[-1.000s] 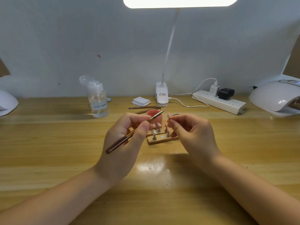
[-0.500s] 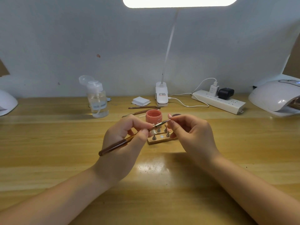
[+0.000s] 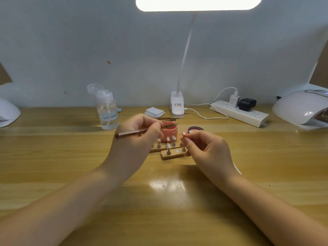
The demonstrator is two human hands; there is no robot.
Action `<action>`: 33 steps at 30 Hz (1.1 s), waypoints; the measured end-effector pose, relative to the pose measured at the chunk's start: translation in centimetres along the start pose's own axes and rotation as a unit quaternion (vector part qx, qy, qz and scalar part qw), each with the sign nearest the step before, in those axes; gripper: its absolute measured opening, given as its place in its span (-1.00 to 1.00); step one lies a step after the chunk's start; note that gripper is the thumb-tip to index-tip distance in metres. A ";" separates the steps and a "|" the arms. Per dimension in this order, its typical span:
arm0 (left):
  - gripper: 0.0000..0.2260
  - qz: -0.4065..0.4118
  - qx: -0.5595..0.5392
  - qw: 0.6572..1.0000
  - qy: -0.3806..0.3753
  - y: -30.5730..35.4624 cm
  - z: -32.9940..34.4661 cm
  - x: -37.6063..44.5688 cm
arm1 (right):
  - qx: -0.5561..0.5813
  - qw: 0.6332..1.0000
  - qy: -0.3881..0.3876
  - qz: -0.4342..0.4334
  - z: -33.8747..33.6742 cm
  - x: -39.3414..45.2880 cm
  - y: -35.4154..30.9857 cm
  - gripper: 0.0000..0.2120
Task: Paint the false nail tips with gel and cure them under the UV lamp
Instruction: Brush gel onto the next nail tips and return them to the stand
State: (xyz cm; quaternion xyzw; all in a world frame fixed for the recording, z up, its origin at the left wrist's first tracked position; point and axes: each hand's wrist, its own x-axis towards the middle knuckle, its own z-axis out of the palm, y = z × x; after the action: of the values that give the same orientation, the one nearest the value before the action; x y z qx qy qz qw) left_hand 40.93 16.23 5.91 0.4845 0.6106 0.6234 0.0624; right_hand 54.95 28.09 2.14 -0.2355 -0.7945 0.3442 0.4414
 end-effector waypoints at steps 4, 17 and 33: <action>-0.82 -0.045 0.172 0.984 -0.011 0.5 -0.1 5.0 | -0.045 0.999 0.001 -0.030 0.5 -0.3 0.2 -0.96; -0.90 -0.218 0.308 0.909 -0.178 0.0 3.6 11.4 | -0.074 0.992 0.012 -0.099 1.0 -0.3 0.7 -0.95; -0.85 -0.429 0.043 0.901 -0.050 -2.8 -2.6 11.3 | -0.083 0.989 0.003 -0.120 0.8 -0.3 0.4 -0.96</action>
State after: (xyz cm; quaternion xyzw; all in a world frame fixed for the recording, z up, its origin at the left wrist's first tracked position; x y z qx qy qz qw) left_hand 31.80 22.66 10.12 0.2084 0.7816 0.4844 0.3333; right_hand 54.43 27.83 1.33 -0.1752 -0.8415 0.2205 0.4610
